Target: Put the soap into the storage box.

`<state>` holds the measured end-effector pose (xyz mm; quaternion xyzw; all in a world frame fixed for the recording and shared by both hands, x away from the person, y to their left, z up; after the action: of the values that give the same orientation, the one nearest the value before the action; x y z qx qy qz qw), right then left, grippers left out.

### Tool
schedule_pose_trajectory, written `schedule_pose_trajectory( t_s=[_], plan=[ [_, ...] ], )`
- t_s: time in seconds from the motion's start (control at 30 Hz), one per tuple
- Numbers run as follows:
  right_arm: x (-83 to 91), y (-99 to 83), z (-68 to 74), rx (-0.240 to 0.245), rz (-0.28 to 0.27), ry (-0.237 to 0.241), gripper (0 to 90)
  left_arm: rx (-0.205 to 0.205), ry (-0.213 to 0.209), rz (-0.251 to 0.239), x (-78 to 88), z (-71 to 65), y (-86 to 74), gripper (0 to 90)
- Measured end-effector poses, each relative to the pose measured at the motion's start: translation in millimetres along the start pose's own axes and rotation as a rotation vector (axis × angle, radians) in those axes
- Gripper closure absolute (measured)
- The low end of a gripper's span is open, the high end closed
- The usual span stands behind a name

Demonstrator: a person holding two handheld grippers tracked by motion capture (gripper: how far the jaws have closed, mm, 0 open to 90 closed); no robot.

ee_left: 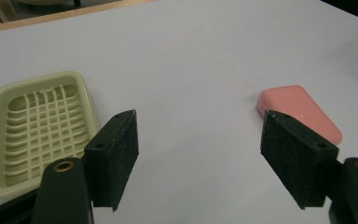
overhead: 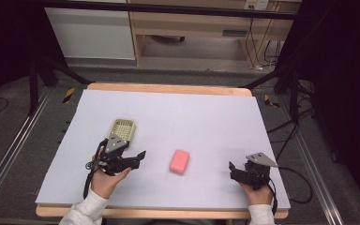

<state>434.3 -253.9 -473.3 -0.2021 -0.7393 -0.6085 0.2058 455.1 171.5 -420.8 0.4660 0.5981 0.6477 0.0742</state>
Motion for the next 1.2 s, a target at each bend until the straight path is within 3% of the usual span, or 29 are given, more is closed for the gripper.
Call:
schedule_pose_trajectory(
  t_s=[1.2],
  plan=[
    [-0.6, -0.2, 0.6, 0.0, 0.001, -0.001, 12.7, -0.027, -0.06, 0.038, -42.5, -31.9, 17.1, 25.9]
  ],
)
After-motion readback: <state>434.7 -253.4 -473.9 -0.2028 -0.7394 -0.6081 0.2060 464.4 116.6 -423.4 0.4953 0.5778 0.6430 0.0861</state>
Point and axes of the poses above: each handheld gripper's, and its own axes: x roughly backward along the jaws, y roughly out of its top, z roughly to its left, the point moved 1 cm from there along -x, roughly forward along the jaws, and after that the axes turned 12 degrees about -y, right-handed, at the moved point
